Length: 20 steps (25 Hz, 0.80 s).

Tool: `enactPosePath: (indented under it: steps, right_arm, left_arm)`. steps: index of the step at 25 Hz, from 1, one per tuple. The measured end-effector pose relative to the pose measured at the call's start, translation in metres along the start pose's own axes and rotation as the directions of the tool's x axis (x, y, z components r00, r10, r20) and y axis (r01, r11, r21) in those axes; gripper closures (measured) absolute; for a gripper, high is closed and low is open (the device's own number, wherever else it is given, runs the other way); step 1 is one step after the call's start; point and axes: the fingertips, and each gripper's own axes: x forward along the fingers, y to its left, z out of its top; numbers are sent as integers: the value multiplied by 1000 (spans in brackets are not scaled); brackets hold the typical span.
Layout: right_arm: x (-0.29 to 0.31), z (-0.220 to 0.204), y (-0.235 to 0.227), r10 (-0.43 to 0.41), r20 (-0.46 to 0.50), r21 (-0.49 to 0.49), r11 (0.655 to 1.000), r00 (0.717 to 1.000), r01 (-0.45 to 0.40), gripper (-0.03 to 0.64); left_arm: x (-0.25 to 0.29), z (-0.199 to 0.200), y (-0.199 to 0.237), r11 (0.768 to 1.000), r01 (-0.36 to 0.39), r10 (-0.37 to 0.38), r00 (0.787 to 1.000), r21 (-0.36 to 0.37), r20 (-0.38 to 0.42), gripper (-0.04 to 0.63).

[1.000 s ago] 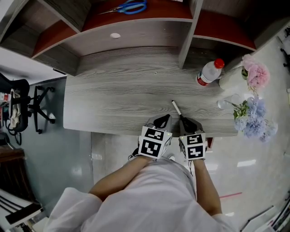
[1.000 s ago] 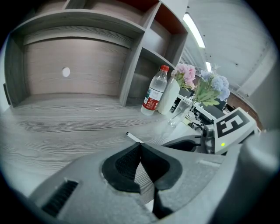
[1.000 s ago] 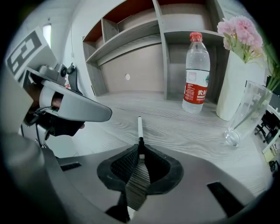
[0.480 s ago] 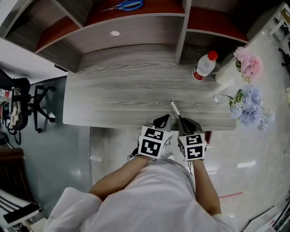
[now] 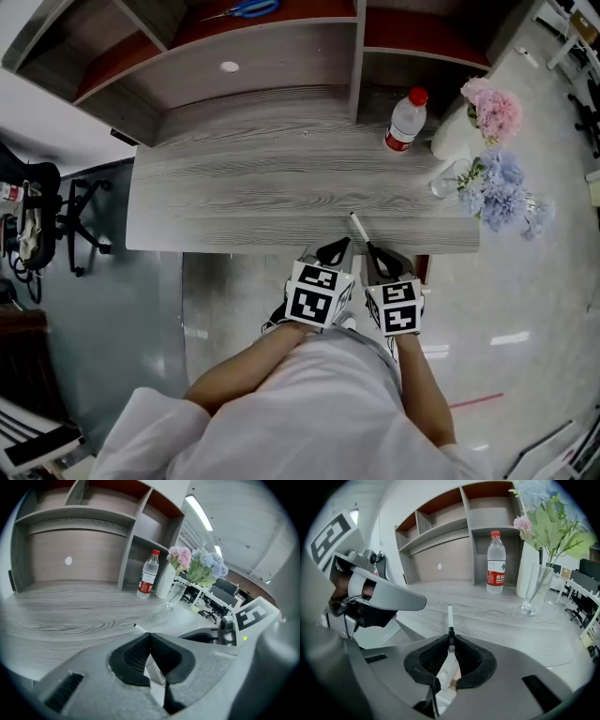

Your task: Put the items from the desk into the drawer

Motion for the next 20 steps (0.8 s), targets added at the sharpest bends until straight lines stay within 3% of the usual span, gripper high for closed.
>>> enactPosePath:
  steps: [20]
  right_arm:
    - [-65,-57,7,-34,22,7,999,999,34,578]
  left_arm:
    - [-24,-40,-64,1000,21,-22,999,14,28,592]
